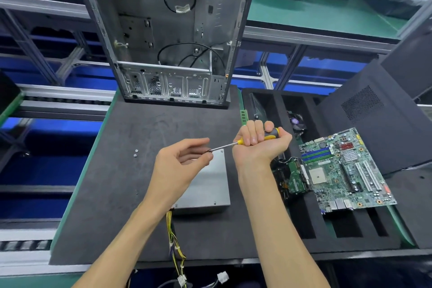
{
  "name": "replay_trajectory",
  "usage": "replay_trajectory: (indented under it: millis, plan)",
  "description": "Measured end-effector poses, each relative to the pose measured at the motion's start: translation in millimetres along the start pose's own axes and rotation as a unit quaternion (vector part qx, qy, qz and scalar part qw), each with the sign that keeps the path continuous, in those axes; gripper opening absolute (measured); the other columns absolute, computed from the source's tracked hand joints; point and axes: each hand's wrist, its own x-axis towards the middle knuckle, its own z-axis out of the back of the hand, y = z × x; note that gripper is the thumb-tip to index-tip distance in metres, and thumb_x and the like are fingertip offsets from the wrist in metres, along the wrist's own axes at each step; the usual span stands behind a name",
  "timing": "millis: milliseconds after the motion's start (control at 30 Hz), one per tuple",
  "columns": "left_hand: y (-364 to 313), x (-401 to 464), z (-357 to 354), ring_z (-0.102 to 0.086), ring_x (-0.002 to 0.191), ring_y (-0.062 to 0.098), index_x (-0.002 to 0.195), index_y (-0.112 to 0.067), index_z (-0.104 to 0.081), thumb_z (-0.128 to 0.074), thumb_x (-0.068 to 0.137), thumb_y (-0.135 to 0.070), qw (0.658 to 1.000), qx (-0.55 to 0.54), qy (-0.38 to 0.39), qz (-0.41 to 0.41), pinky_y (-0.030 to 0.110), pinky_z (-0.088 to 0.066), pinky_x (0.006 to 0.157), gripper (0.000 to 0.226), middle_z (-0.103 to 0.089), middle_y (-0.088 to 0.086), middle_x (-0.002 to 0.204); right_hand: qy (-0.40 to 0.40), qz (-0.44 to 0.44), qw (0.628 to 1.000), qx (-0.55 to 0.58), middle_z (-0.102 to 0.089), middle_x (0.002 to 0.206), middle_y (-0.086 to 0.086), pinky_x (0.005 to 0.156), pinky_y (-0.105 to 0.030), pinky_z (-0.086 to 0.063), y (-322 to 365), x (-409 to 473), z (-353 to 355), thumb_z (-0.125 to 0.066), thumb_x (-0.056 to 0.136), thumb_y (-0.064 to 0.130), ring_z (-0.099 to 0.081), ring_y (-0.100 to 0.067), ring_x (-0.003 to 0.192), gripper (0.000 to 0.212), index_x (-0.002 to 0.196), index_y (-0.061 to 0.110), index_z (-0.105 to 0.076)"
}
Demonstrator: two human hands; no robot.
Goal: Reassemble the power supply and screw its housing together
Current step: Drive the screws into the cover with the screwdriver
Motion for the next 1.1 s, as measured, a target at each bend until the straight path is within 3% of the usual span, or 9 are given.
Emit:
replay_trajectory:
  millis: [133,200,300,433,867,1100]
  plan:
    - [11.6,1.5,6.9,-0.075,0.092,0.015,0.107,-0.025,-0.076,-0.073,0.091,-0.012,1.000,0.016,-0.020,-0.007,0.021,-0.058,0.084,0.021,-0.078,-0.004,0.098,0.025,0.011,1.000,-0.010,-0.022,0.047,0.006,0.032,-0.021,-0.017,3.9,-2.3,1.0,-0.039,0.087,0.032,-0.015,-0.012,0.038,0.032,0.058,0.019,-0.041]
    - [25.0,1.5,10.9,-0.072,0.095,0.005,0.104,-0.029,-0.076,-0.071,0.092,-0.013,0.995,0.095,-0.030,-0.017,0.018,-0.055,0.086,0.020,-0.077,-0.012,0.099,0.058,0.020,0.997,-0.049,-0.021,0.048,0.005,0.033,-0.022,-0.016,7.5,-5.4,4.0,-0.038,0.088,0.031,-0.014,-0.013,0.039,0.031,0.059,0.018,-0.039]
    - [48.8,-4.0,13.4,-0.057,0.107,-0.011,0.106,-0.036,-0.071,-0.074,0.088,-0.017,0.963,0.265,0.018,-0.042,0.010,-0.041,0.098,0.026,-0.067,-0.024,0.111,0.129,0.039,0.979,-0.156,-0.018,0.049,0.003,0.036,-0.023,-0.012,11.4,-12.9,12.3,-0.036,0.088,0.030,-0.010,-0.014,0.041,0.028,0.063,0.017,-0.034]
    - [78.0,-15.1,9.1,-0.044,0.128,0.006,0.115,-0.029,-0.072,-0.076,0.086,-0.019,0.925,0.367,0.064,-0.071,0.021,-0.024,0.111,0.030,-0.055,-0.013,0.132,0.205,0.025,0.947,-0.245,-0.019,0.048,0.003,0.037,-0.018,-0.012,11.2,-24.3,29.4,-0.035,0.091,0.029,-0.011,-0.012,0.040,0.030,0.064,0.016,-0.033]
    - [90.0,-18.8,5.6,-0.042,0.132,0.011,0.111,-0.027,-0.074,-0.077,0.083,-0.014,0.937,0.338,0.043,-0.080,0.029,-0.026,0.116,0.031,-0.052,-0.012,0.135,0.292,-0.014,0.887,-0.358,-0.023,0.046,0.006,0.040,-0.023,-0.004,-1.6,-46.6,60.1,-0.043,0.084,0.035,-0.009,-0.010,0.041,0.028,0.061,0.021,-0.041]
    - [89.8,-18.5,5.8,-0.043,0.133,0.013,0.109,-0.026,-0.075,-0.078,0.083,-0.013,0.938,0.335,0.046,-0.075,0.028,-0.025,0.115,0.030,-0.052,-0.012,0.135,0.314,-0.002,0.856,-0.410,-0.027,0.047,0.007,0.041,-0.017,-0.014,-7.4,-52.6,62.7,-0.039,0.085,0.034,-0.014,-0.010,0.042,0.027,0.061,0.022,-0.044]
